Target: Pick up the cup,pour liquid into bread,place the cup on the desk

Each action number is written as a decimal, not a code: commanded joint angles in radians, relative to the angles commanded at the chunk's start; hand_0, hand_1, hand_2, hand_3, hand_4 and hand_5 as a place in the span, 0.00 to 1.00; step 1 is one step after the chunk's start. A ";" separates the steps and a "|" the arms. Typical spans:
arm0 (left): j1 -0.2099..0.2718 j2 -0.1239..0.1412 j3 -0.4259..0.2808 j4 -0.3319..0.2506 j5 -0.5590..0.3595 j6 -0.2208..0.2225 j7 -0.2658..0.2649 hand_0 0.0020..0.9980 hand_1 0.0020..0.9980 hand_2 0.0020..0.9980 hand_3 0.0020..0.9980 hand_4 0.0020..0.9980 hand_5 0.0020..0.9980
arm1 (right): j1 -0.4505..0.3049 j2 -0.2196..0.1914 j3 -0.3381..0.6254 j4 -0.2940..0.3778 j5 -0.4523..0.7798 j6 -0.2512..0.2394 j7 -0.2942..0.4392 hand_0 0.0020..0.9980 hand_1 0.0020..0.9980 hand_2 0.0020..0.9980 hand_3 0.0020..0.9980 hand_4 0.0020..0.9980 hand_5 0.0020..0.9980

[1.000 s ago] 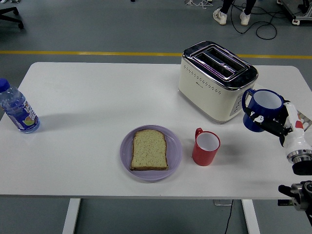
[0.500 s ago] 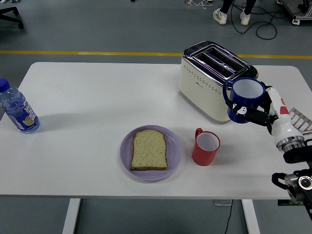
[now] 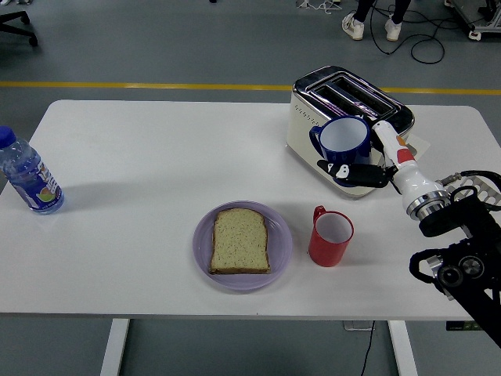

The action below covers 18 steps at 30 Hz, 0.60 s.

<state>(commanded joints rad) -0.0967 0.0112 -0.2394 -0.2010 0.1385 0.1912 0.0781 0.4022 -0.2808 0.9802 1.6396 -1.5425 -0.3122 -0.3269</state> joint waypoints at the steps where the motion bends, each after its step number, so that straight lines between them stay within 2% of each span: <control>1: 0.000 0.000 0.001 0.000 0.000 0.000 0.000 0.63 0.64 0.65 0.50 0.24 0.86 | 0.022 -0.002 -0.027 -0.009 -0.018 0.003 -0.011 0.38 0.38 0.55 0.56 0.65 0.00; 12: -0.001 0.000 0.002 0.000 -0.006 0.000 0.000 0.63 0.64 0.65 0.50 0.24 0.87 | 0.173 -0.025 -0.213 -0.055 -0.156 0.058 -0.099 0.37 0.37 0.55 0.56 0.64 0.00; 18: -0.001 0.001 0.001 0.000 -0.009 0.000 0.000 0.63 0.64 0.65 0.50 0.24 0.87 | 0.227 -0.034 -0.264 -0.068 -0.213 0.091 -0.129 0.37 0.37 0.55 0.56 0.63 0.00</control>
<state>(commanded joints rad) -0.0975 0.0119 -0.2385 -0.2014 0.1296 0.1914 0.0782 0.6289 -0.3149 0.7161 1.5718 -1.7559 -0.2207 -0.4556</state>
